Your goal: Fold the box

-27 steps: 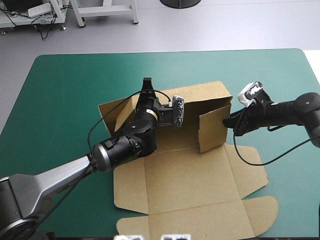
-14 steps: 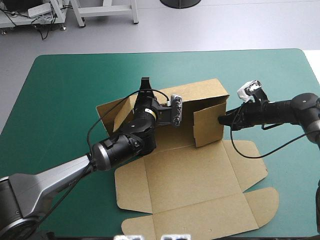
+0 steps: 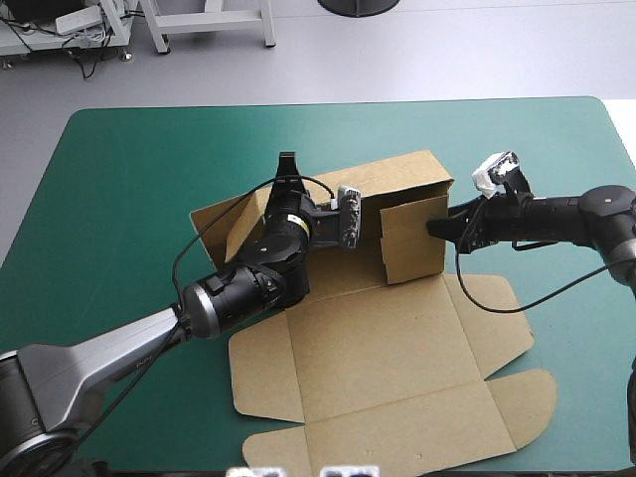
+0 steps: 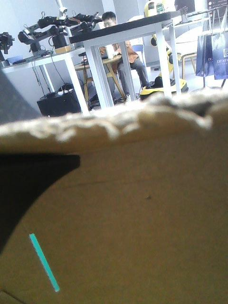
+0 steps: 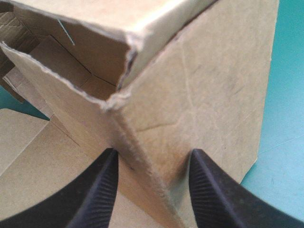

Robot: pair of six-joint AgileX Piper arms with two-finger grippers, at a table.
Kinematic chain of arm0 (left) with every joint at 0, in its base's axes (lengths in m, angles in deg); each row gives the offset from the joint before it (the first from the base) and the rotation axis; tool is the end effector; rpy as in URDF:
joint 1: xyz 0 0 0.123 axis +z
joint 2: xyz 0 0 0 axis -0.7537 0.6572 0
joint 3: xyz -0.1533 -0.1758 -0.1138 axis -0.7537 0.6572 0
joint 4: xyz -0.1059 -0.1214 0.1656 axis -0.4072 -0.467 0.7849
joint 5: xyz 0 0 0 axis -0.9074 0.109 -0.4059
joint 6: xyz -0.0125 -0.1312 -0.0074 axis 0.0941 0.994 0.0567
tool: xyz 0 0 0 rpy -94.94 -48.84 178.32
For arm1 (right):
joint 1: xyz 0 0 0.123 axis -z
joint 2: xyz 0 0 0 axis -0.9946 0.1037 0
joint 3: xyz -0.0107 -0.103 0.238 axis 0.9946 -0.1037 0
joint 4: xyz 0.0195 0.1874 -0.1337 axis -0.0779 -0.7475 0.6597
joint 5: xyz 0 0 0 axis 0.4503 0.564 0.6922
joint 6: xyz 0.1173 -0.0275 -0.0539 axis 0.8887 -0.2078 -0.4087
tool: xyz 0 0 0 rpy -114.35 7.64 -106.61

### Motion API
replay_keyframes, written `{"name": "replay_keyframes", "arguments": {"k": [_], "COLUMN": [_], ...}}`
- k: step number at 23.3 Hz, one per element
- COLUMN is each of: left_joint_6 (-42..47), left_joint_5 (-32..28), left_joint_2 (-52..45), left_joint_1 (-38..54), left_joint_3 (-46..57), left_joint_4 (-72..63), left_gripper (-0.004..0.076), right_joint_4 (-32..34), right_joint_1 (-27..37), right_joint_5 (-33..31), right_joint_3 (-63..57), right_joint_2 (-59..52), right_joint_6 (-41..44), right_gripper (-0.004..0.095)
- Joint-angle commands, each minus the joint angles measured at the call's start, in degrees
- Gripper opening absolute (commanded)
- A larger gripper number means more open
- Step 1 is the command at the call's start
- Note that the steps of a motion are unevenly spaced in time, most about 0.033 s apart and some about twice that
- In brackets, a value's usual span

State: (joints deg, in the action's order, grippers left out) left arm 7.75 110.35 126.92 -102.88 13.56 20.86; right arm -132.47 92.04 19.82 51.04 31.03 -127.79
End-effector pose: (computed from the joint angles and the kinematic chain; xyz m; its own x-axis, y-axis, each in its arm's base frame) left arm 0.2790 -0.2373 0.2888 0.0956 0.9953 -0.0141 0.4827 -0.0340 0.8751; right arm 0.3132 0.0606 0.2508 -0.5348 -0.2469 -0.8081 -0.7171 0.6384 0.2796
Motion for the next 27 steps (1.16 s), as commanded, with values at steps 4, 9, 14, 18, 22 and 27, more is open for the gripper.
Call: {"name": "replay_keyframes", "arguments": {"k": [4, 9, 14, 18, 22, 27], "left_joint_6": [-0.47, -0.47, -0.47, -0.47, -0.47, -0.47], "left_joint_5": [-6.52, -7.58, -7.1, -7.49, -7.38, -7.49], "left_joint_2": [-2.12, -2.12, -2.12, -2.12, -2.12, -1.63], "left_joint_1": [-1.01, -2.16, -2.65, -2.65, -2.65, -2.65], "left_joint_3": [-1.65, -1.65, -1.65, -1.65, -1.65, -1.65], "left_joint_4": [0.45, 0.45, 0.23, 0.12, 0.23, 0.61], "left_gripper": [-0.001, -0.001, -0.001, -0.001, -0.001, 0.0002], "right_joint_4": [-8.99, -10.61, -14.14, -18.63, -18.19, -14.03], "right_joint_1": [-0.05, -0.57, -1.57, -1.93, -2.24, -2.24], "right_joint_5": [5.47, 6.99, 11.86, 12.37, 12.75, 12.39], "right_joint_3": [1.76, 1.76, 1.76, 1.76, 1.76, 1.76], "right_joint_2": [-1.14, 1.36, 2.59, 3.3, 3.3, 3.3], "right_joint_6": [-2.7, -2.96, -4.24, -8.65, -8.15, -4.87], "right_gripper": [0.0438, 0.0438, 0.0416, 0.0396, -0.0015, 0.0004]}}
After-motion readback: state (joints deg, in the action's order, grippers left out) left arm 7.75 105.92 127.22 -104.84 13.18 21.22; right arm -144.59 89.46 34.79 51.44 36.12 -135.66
